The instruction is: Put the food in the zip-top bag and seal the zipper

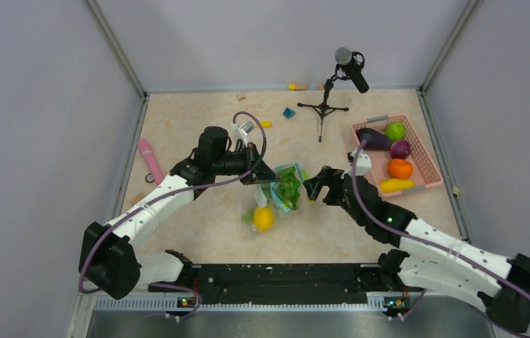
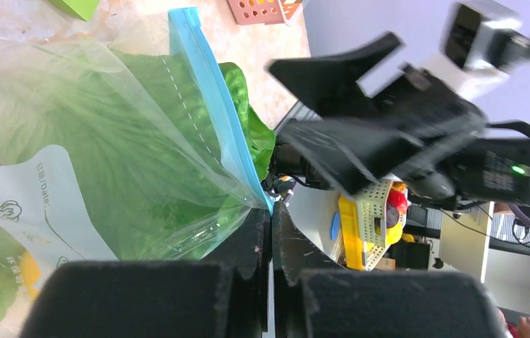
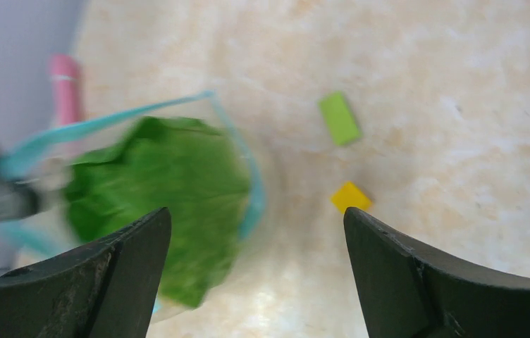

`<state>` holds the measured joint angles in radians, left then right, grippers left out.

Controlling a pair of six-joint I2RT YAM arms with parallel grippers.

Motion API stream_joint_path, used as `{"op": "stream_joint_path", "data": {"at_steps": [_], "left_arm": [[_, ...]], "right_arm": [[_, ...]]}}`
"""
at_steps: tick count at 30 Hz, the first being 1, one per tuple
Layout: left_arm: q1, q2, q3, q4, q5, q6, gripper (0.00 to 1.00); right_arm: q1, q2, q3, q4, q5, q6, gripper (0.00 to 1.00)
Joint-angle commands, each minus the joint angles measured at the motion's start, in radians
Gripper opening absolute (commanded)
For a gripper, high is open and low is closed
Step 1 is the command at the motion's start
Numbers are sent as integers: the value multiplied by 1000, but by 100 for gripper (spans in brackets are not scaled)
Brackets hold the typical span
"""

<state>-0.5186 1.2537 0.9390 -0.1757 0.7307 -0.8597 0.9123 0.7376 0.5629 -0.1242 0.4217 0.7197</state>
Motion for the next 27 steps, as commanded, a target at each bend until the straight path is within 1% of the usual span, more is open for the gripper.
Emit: {"op": "stream_joint_path", "data": {"at_steps": [1, 3, 5, 7, 10, 13, 15, 17, 19, 23, 25, 27], "left_arm": [[3, -6, 5, 86, 35, -16, 0], [3, -7, 2, 88, 36, -20, 0], [3, -8, 0, 90, 39, -22, 0], [3, -10, -4, 89, 41, -22, 0], [3, -17, -13, 89, 38, -25, 0], [3, -21, -20, 91, 32, -25, 0], [4, -21, -20, 94, 27, -25, 0], [4, -17, -19, 100, 30, -28, 0], [3, -13, -16, 104, 34, -30, 0], [3, -12, -13, 106, 36, -32, 0], [4, -14, -12, 109, 37, -32, 0], [4, -18, -14, 110, 40, -31, 0]], "right_arm": [[-72, 207, 44, -42, -23, 73, 87], [-75, 284, 45, 19, -77, 69, 81], [-74, 345, 40, 89, -87, 70, 79], [-78, 399, 44, 148, -56, 75, 78], [-79, 446, 63, 191, -54, 78, 77], [-79, 429, 59, 185, -75, 78, 76], [-79, 377, 38, 189, -94, 79, 76], [-79, 338, 13, 216, -124, 70, 76], [-78, 334, 8, 243, -135, 55, 77], [-79, 452, 67, 225, -89, 46, 76], [-80, 529, 92, 245, -93, 41, 72], [-80, 603, 116, 265, -64, 48, 69]]}}
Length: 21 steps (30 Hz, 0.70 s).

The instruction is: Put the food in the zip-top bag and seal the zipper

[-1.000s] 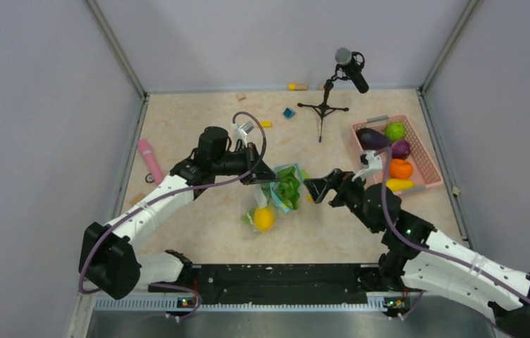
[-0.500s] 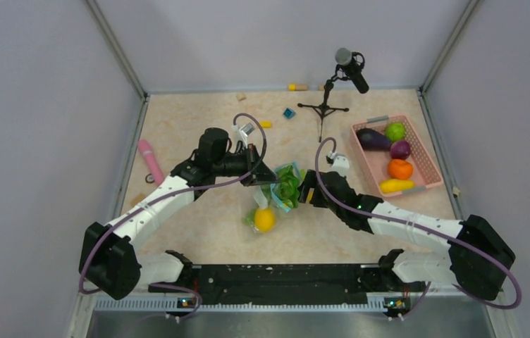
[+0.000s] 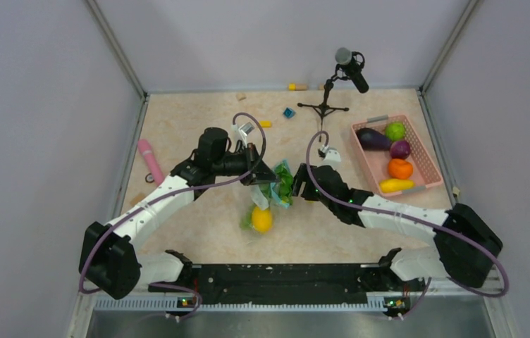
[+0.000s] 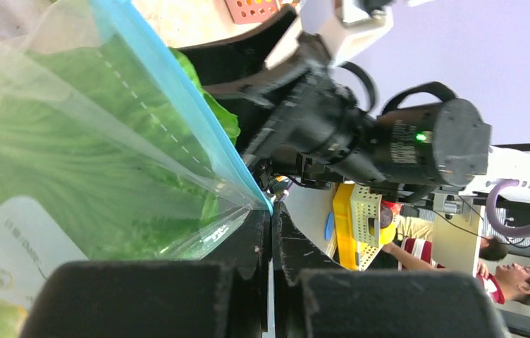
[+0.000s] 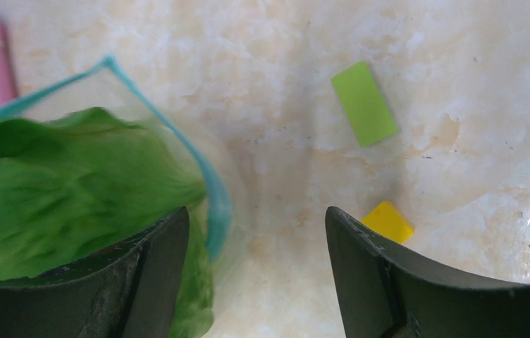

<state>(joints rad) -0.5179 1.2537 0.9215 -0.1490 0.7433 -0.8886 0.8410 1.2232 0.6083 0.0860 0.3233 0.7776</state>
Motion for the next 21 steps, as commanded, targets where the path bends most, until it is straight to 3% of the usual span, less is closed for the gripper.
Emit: {"op": "stream_joint_path", "data": {"at_steps": [1, 8, 13, 21], "left_arm": [[2, -21, 2, 83, 27, -2, 0], [3, -60, -3, 47, 13, 33, 0], [4, -89, -4, 26, -14, 60, 0], [5, -148, -21, -27, -40, 83, 0]], "right_arm": [[-9, 151, 81, 71, 59, -9, 68], [-18, 261, 105, 187, 60, -17, 62], [-20, 245, 60, 270, 20, -22, 50], [-28, 286, 74, 358, -91, -28, 49]]}}
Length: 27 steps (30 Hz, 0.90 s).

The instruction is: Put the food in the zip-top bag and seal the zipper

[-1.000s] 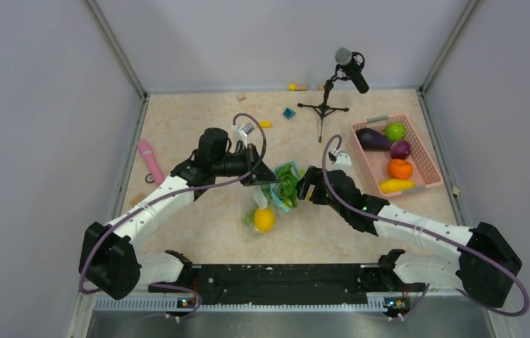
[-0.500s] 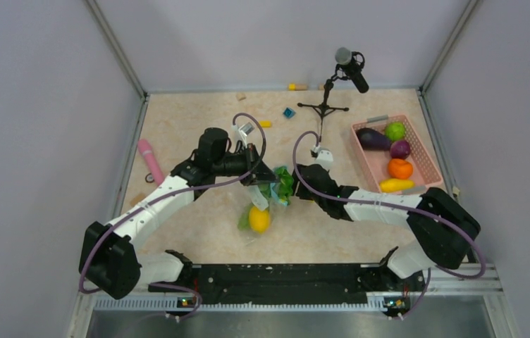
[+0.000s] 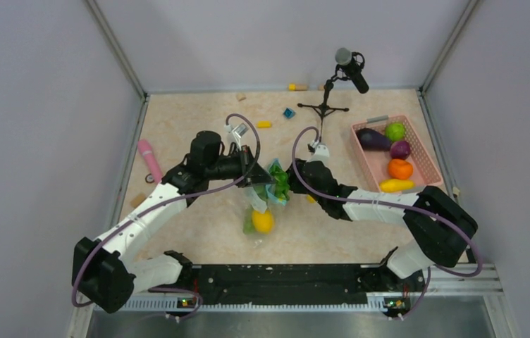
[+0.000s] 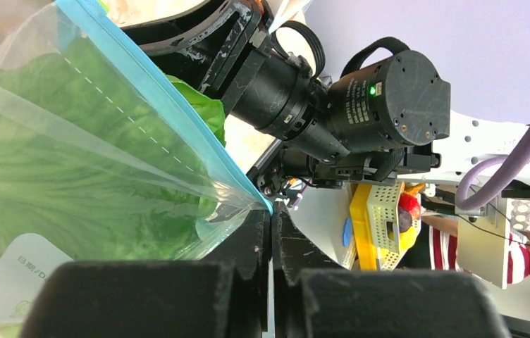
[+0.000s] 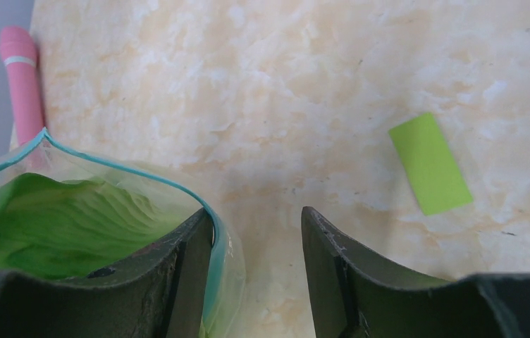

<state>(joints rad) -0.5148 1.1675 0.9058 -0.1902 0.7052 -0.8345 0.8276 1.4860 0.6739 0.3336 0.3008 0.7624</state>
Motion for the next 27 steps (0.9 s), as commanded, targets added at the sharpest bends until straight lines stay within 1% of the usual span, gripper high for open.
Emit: {"op": "stream_joint_path", "data": {"at_steps": [1, 3, 7, 12, 13, 15, 16, 17, 18, 19, 21, 22, 23, 25, 27], "left_arm": [[2, -70, -7, 4, -9, 35, 0], [2, -85, -15, -4, -23, 41, 0], [4, -103, -26, -8, -41, 47, 0], [4, -110, -28, -16, -47, 55, 0], [4, -112, -28, -19, -51, 59, 0], [3, -117, -25, -31, -61, 67, 0], [3, -120, -22, -42, -75, 71, 0], [4, -122, -20, -53, -93, 76, 0], [5, -126, -20, -59, -113, 78, 0], [7, -131, -23, -59, -134, 78, 0], [14, -134, -28, -59, -196, 71, 0], [16, -132, -21, -79, -251, 76, 0], [18, -125, -6, -120, -324, 89, 0], [19, -107, 64, -233, -529, 117, 0], [19, -95, 113, -309, -714, 124, 0]], "right_arm": [[-14, 23, 4, 135, -85, -13, 49], [-16, 24, 1, 178, -110, -16, 49], [-16, 52, 12, 214, -153, -20, 44], [-22, 125, 37, 259, -223, -27, 37], [-22, 138, 38, 273, -235, -30, 34], [-23, 153, 37, 301, -252, -34, 24], [-26, 152, 34, 305, -260, -36, 15], [-28, 146, 32, 306, -267, -41, 3], [-28, 133, 24, 302, -266, -51, 0], [-28, 103, 16, 287, -259, -66, 0], [-28, 39, 21, 183, -235, -108, 0], [-28, 2, 41, 78, -211, -127, 0], [-28, -30, 66, -24, -169, -147, 0], [-28, -94, 133, -255, -99, -172, 0], [-27, -164, 184, -431, -48, -200, 0]]}}
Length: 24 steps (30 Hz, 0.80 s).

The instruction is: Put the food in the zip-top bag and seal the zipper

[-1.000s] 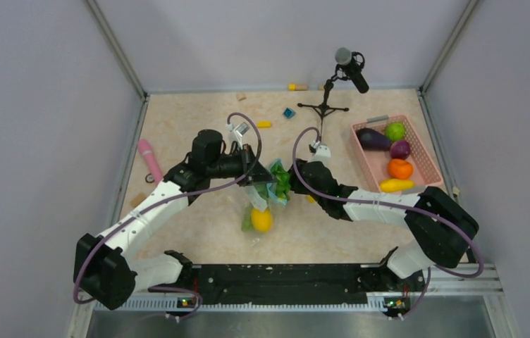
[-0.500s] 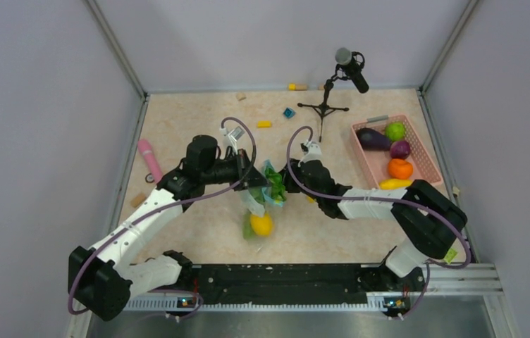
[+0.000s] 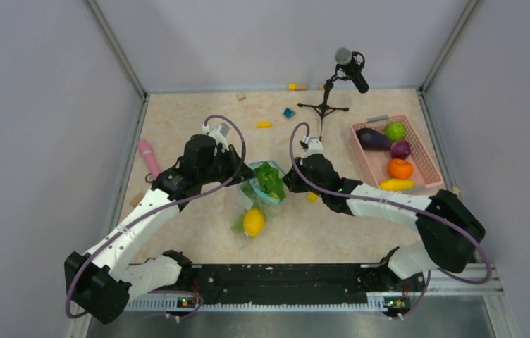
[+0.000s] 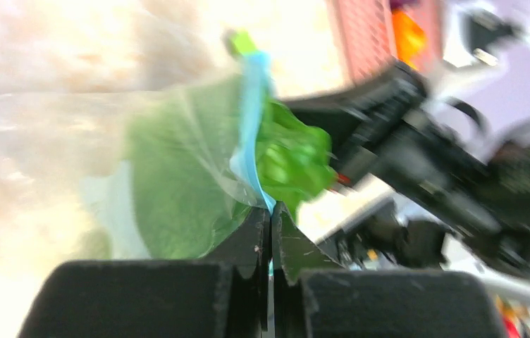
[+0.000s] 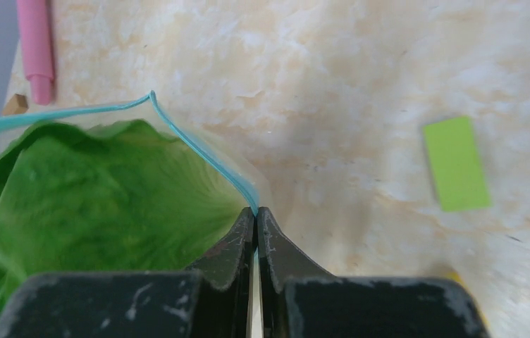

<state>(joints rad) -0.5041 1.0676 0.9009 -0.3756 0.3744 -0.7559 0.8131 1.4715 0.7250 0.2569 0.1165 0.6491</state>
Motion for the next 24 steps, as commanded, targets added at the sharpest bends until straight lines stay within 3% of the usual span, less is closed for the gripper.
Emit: {"op": "stream_joint_path", "data": {"at_steps": [1, 4, 7, 11, 13, 14, 16, 18, 19, 21, 22, 24], "left_arm": [[7, 10, 138, -144, -460, 45, 0], [8, 29, 212, -194, -549, 51, 0], [8, 56, 274, -232, -565, 74, 0], [7, 126, 340, -261, -337, 153, 0], [-1, 147, 373, -308, -548, 94, 0], [-9, 164, 362, -269, -514, 122, 0], [-33, 230, 429, -308, -283, 211, 0], [-66, 248, 456, -387, -469, 171, 0], [-76, 237, 427, -347, -436, 177, 0], [-122, 237, 410, -213, -96, 248, 0], [-160, 230, 438, -244, -99, 265, 0], [-164, 167, 480, -363, -467, 214, 0]], "right_arm": [[-13, -180, 171, -441, 153, -102, 0], [0, -278, 291, -641, 204, -135, 0], [15, -355, 336, -662, 178, -166, 0], [58, -328, 421, -698, 67, -208, 0], [78, -361, 375, -601, 62, -201, 0], [77, -340, 371, -586, 52, -211, 0], [79, -267, 453, -708, 66, -216, 0], [75, -317, 391, -672, 123, -186, 0], [68, -350, 343, -572, 70, -177, 0], [68, -306, 387, -547, -89, -192, 0], [70, -268, 430, -623, -51, -206, 0], [10, -288, 412, -714, 153, -187, 0]]}}
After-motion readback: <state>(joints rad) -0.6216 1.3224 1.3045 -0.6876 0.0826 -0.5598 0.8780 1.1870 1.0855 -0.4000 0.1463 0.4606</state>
